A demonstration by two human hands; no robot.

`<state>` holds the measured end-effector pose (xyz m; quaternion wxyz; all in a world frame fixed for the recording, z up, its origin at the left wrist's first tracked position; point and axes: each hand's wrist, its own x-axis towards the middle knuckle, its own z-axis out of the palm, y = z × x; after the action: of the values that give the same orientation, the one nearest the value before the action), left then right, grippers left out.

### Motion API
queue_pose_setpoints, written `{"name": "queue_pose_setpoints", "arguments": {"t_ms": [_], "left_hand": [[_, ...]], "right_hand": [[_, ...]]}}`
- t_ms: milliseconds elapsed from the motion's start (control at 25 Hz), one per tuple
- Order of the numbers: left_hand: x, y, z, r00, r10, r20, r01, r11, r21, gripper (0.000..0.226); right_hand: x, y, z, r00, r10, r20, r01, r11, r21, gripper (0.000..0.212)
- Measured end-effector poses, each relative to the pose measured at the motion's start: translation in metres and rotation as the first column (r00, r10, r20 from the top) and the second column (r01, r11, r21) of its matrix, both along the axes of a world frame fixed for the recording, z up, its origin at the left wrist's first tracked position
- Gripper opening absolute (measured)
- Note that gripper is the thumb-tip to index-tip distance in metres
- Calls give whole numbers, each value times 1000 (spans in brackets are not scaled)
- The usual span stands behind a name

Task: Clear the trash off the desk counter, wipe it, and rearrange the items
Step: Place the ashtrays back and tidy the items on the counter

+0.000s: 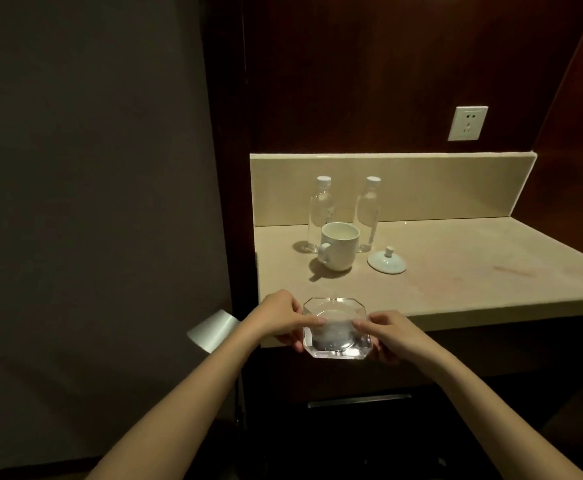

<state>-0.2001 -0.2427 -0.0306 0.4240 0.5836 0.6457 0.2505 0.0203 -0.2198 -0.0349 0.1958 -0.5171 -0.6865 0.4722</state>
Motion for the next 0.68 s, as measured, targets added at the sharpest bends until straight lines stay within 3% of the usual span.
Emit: {"name": "queue_pose_setpoints", "arguments": {"t_ms": [240,480,680], "left_hand": [[18,69,0,999,47,16,-47,999,22,40],[32,102,-15,994,103,37,-103,995,2,38],[37,112,-14,992,124,-2,-124,992,6,41]], "right_hand": [[9,73,2,989,-121,85,118,992,40,36],[15,114,-10,976,-126,176,119,992,47,42],[18,126,-12,958,-149,244,123,985,120,35]]}}
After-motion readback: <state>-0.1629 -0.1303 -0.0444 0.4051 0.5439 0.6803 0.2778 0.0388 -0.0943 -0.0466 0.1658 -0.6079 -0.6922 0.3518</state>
